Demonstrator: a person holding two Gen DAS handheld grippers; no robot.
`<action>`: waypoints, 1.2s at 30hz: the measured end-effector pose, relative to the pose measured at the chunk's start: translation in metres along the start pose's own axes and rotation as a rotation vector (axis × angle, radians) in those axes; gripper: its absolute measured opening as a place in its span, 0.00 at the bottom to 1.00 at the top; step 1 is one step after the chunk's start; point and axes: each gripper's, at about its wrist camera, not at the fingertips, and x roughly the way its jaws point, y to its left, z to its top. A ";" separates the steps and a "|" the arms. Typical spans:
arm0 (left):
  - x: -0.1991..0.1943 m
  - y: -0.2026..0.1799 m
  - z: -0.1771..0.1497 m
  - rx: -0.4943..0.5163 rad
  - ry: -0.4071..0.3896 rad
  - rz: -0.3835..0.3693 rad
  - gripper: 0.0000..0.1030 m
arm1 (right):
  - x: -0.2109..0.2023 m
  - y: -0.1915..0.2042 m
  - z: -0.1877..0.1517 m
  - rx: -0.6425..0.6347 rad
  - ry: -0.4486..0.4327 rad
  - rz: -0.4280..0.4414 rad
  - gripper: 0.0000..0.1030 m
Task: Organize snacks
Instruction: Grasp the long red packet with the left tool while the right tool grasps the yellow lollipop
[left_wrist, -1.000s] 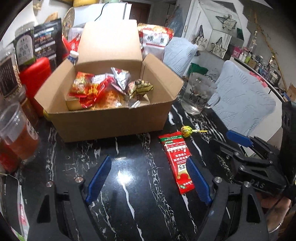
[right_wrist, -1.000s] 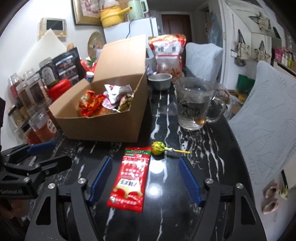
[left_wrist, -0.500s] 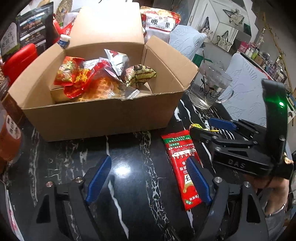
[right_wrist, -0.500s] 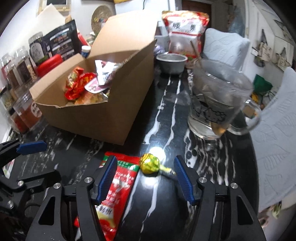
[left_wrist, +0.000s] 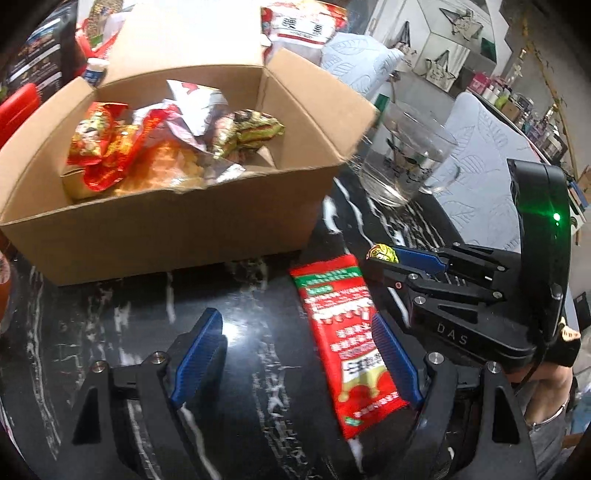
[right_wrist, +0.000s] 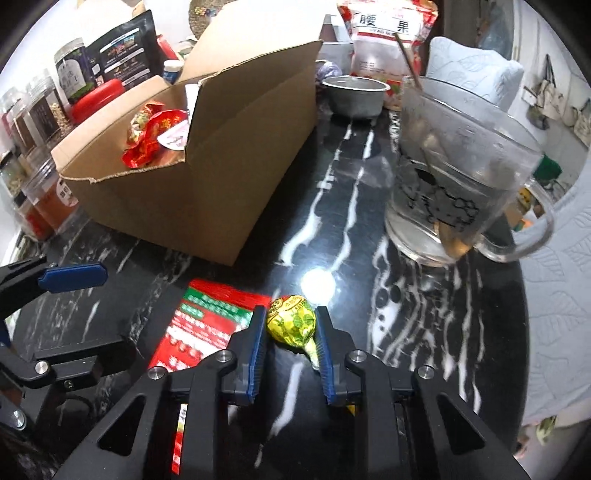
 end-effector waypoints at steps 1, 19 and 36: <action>0.000 -0.002 0.000 0.001 0.002 -0.006 0.81 | -0.003 -0.003 -0.004 0.013 -0.003 0.002 0.24; 0.028 -0.056 -0.008 0.108 0.061 0.004 0.81 | -0.067 -0.040 -0.074 0.242 -0.062 -0.091 0.24; 0.036 -0.060 -0.020 0.186 0.027 0.113 0.52 | -0.081 -0.042 -0.096 0.337 -0.072 -0.096 0.24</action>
